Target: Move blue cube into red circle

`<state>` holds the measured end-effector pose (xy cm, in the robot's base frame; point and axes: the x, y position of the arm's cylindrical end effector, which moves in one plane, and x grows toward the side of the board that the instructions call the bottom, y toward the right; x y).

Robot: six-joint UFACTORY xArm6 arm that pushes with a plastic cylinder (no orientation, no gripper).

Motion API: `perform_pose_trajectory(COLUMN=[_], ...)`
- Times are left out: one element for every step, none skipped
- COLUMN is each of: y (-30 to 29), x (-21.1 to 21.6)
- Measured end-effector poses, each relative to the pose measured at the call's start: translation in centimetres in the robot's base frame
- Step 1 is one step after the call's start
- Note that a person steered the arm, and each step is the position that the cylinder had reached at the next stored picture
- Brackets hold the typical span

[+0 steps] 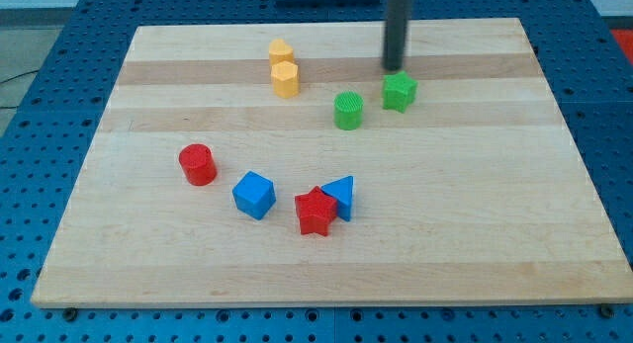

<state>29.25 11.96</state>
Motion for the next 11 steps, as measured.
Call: perform_pose_trajectory(y=[-3.3, -9.0, -11.4, -10.9, -14.3, -15.5, -15.3, -14.8, -14.6, -19.0, -21.3], x=[4.8, 9.1, 10.6, 10.4, 9.0, 10.3, 14.3, 15.7, 20.1, 23.4, 24.7])
